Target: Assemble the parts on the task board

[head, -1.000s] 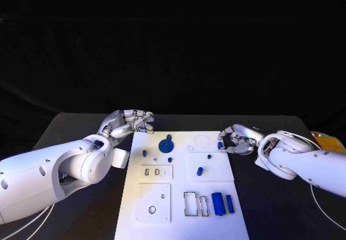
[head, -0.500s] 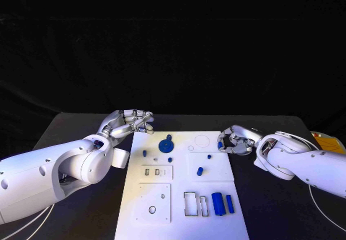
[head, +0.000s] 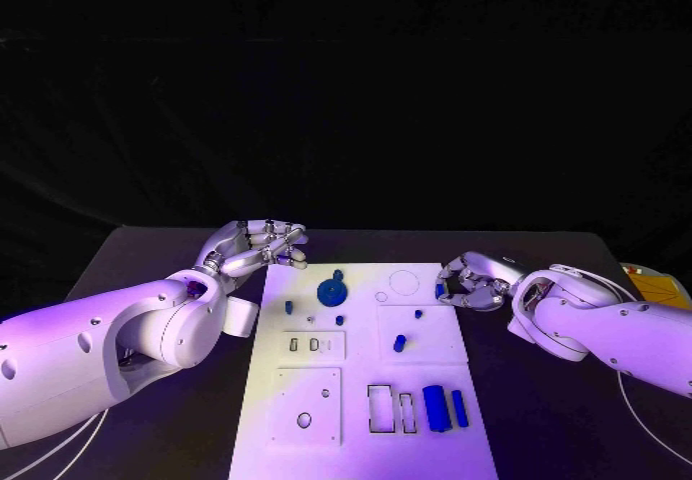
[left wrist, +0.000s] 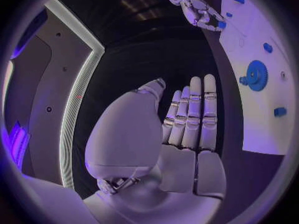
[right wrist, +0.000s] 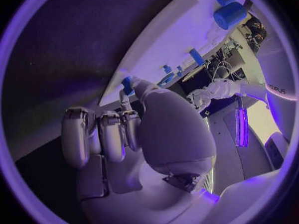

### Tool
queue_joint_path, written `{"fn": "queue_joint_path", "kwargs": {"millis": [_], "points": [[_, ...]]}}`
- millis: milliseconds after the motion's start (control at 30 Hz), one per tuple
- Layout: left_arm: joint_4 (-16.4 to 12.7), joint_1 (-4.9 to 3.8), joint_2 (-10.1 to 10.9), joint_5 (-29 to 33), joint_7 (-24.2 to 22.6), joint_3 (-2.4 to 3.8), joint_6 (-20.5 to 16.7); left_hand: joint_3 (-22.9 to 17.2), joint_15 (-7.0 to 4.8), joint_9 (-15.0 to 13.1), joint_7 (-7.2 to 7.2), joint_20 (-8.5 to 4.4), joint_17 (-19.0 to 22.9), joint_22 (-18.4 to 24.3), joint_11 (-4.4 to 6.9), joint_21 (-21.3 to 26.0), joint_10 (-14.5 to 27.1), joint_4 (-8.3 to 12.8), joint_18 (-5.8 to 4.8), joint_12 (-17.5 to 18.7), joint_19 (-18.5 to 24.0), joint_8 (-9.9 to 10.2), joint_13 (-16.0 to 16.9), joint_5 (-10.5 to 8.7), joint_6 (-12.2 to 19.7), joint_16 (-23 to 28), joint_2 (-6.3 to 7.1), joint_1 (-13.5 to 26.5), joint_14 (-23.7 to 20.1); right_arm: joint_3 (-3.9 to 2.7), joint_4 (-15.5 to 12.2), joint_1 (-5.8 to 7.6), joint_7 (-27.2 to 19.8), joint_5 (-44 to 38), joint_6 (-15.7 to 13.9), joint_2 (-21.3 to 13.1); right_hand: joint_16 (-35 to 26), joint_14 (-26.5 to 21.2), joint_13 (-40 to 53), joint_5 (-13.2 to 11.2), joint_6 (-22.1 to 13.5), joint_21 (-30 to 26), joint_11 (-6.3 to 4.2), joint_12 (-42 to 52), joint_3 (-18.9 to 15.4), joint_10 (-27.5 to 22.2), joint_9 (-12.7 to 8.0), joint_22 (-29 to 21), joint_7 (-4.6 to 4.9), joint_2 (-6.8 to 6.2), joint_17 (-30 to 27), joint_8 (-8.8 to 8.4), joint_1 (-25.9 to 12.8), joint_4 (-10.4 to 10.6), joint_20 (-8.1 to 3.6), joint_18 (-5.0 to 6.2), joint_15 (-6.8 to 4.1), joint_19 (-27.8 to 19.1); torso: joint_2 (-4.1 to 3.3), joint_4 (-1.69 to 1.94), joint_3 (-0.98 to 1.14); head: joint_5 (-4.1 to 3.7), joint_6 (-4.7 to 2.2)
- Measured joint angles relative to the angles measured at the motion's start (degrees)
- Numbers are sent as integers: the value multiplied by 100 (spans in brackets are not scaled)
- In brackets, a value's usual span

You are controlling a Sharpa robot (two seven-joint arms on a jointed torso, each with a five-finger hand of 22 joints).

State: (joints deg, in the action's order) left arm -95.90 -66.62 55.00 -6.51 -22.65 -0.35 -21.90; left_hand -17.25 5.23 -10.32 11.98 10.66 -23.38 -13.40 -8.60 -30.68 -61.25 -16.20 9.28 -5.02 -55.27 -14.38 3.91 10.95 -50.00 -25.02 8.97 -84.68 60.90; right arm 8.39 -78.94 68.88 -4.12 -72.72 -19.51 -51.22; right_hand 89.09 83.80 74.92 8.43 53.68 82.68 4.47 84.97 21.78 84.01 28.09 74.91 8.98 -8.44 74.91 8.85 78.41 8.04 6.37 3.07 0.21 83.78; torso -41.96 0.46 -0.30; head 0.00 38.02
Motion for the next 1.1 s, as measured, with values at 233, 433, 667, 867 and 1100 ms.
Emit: {"fn": "queue_joint_path", "kwargs": {"millis": [233,433,667,867,1100], "points": [[1,0,-2,0,0,0,0,0,0,0,0,0,0,0,0,0,0,0,0,0,0,0,0,0,0,0,0,0,0,0,-15,-3,-10,78,-143,1,0,11,0,-92,224,84,-75,69,176,9,10,-1,-99,117,0,69,-4,-32,-34,0,-55,33,0,-2,2,-6,4],[11,-2,-5,0,0,-1,1,0,0,0,0,0,-8,1,0,0,0,0,0,0,0,0,0,0,0,0,0,0,0,0,-63,-5,-14,175,-401,-8,0,31,0,-116,253,84,-105,69,282,-2,11,-1,-112,178,0,121,42,-93,-74,0,-75,32,1,-2,3,-25,7],[25,0,-9,0,1,-1,3,0,0,0,0,0,-7,-5,0,0,0,0,0,0,0,0,0,0,0,0,0,0,0,0,-234,-5,9,267,-632,-61,0,11,-1,-127,252,84,-104,92,292,-2,11,4,-112,206,-1,121,39,-84,-74,1,-94,32,9,-2,-1,-23,-7],[41,0,-21,1,2,-1,6,0,0,0,0,21,-14,-5,0,0,0,0,0,0,20,0,0,0,0,0,22,-22,0,-2,-624,11,128,341,-783,-54,0,11,-1,-137,274,84,-103,92,324,-2,11,4,-90,227,4,125,30,-73,-94,0,-94,12,18,-5,-4,5,-18],[108,0,-47,1,4,-1,9,-16,0,-6,0,21,-14,-10,0,0,0,17,0,0,20,-1,0,0,0,0,23,-23,0,-4,-1012,28,398,344,-885,238,0,14,-1,-99,274,84,-144,92,331,0,11,3,-90,249,4,127,7,-77,-94,0,-97,12,36,1,-9,51,-10]]}}
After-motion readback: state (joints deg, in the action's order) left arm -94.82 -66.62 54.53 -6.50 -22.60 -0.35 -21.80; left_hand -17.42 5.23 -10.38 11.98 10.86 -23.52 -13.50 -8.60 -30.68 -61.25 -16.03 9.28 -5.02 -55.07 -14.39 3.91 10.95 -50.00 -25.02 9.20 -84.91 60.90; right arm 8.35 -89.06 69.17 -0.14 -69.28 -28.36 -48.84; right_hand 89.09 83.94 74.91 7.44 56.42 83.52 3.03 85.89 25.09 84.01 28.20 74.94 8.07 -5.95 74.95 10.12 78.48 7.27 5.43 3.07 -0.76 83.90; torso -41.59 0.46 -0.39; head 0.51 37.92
